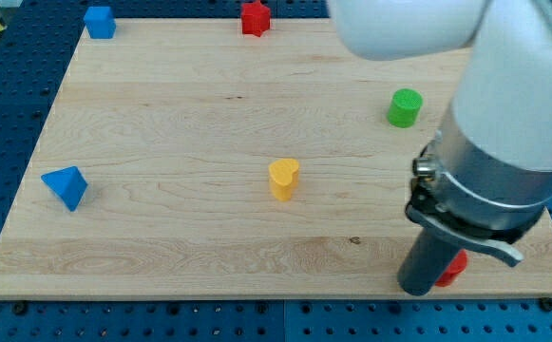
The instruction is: Move the red circle diagonally to the right side of the green star
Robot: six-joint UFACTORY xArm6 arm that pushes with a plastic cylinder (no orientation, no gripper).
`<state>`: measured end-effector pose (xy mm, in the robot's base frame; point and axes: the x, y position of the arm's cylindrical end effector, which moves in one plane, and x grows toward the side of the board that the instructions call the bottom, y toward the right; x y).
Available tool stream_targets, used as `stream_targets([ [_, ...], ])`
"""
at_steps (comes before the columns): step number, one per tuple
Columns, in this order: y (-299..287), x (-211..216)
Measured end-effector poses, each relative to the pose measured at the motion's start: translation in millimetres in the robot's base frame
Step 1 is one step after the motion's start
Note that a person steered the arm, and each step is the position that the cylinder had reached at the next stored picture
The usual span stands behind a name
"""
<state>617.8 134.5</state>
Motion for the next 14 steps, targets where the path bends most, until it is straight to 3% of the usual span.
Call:
stream_targets([
  [3,0.2,0.8],
  [6,68.0,-0.3],
  [9,61.6,0.1],
  [12,61.5,-57.4],
  [14,69.8,-65.4],
])
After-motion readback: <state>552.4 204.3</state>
